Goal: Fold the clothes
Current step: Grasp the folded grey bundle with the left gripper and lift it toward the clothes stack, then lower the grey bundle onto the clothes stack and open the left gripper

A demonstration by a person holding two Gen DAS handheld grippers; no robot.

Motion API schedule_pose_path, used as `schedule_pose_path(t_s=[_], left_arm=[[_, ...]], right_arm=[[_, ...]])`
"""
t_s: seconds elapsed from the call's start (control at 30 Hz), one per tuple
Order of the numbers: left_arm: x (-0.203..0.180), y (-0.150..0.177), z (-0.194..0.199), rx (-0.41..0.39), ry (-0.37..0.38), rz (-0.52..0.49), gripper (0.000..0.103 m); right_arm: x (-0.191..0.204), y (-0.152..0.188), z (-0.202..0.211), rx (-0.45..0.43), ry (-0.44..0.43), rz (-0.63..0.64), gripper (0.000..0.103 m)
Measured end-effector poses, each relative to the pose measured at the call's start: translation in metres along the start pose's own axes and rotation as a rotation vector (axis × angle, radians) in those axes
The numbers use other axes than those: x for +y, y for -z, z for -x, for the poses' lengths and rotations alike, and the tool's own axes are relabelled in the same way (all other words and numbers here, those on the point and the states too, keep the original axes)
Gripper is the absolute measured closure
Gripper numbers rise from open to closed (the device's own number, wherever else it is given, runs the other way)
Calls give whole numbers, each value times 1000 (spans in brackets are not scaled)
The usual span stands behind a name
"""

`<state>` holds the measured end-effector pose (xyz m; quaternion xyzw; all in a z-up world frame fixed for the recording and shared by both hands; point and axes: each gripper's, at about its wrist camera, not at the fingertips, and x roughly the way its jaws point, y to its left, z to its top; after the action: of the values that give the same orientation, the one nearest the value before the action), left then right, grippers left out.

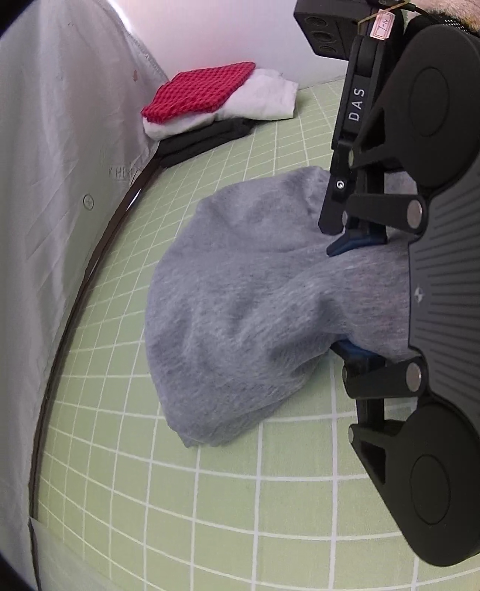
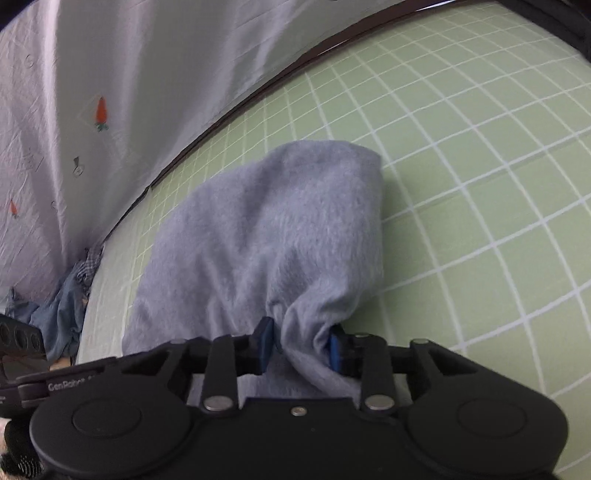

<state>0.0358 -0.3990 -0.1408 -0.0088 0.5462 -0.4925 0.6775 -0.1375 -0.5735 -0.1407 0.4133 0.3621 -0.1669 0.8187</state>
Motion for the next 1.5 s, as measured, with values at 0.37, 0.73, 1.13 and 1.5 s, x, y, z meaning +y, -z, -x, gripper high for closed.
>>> schedule_pose_path(t_s=[0.37, 0.73, 1.13, 1.5], left_arm=[[-23, 22, 48, 4, 209, 8, 65], [-164, 30, 6, -33, 368, -153, 65], [-430, -41, -70, -335, 404, -227, 65], [-519, -160, -173, -512, -24, -436, 22]], right_arm=[[35, 40, 85, -174, 21, -47, 79], [-38, 35, 209, -425, 121, -48, 79], [-172, -139, 363, -662, 97, 312, 80], [-265, -304, 338, -785, 309, 335, 24]])
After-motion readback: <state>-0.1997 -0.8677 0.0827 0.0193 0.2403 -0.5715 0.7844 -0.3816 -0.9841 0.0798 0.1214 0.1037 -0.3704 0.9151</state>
